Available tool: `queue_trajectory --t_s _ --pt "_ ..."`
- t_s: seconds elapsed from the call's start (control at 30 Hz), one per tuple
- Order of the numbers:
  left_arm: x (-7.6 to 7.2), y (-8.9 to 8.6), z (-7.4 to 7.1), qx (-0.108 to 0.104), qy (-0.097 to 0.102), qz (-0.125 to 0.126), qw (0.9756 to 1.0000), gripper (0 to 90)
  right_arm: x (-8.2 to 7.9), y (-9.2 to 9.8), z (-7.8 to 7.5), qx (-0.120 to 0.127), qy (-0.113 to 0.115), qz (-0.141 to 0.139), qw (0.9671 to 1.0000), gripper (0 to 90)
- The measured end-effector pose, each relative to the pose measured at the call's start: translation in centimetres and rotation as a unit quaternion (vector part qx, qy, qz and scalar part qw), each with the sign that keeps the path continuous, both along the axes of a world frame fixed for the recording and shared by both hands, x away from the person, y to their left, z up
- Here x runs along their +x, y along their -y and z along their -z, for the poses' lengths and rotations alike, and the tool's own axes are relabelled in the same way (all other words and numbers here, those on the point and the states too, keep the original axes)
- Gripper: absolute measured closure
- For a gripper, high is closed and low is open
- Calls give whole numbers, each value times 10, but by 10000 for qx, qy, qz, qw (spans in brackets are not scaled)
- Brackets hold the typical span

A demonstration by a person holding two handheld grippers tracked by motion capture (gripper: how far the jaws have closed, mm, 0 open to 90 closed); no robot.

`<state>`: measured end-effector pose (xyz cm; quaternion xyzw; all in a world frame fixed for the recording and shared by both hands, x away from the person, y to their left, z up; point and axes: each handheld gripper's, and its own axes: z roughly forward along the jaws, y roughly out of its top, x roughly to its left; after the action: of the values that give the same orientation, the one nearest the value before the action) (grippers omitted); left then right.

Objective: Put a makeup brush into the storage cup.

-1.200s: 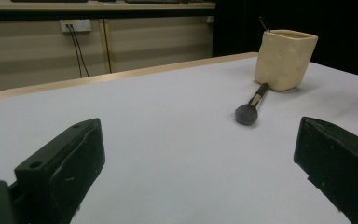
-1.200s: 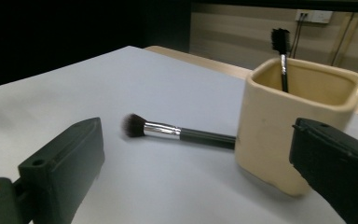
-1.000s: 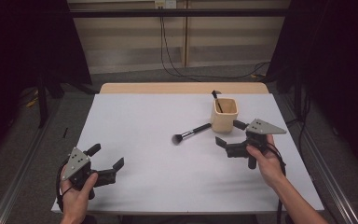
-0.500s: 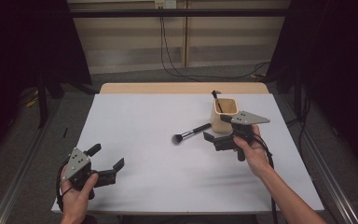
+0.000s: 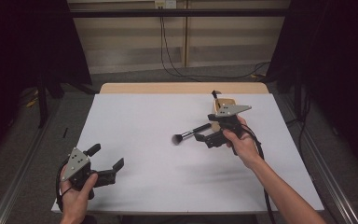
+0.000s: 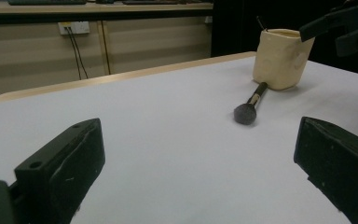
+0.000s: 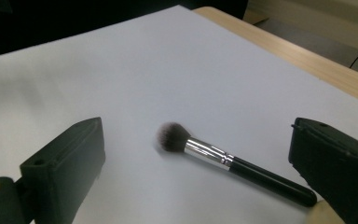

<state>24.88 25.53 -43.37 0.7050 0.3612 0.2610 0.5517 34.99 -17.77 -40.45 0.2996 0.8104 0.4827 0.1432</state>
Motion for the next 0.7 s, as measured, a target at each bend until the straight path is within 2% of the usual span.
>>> queue_trajectory --t_s 0.27,0.47,0.7 --pt "0 0 0 -16 13 9 10000 20 12 -9 -6 -231 -259 -293 9990 11" --pt "0 0 0 -19 16 5 10000 20 22 -16 -9 -571 -543 -533 9955 18" --pt "0 0 0 -3 16 21 10000 20 32 -24 -10 -875 -691 -765 9908 28"
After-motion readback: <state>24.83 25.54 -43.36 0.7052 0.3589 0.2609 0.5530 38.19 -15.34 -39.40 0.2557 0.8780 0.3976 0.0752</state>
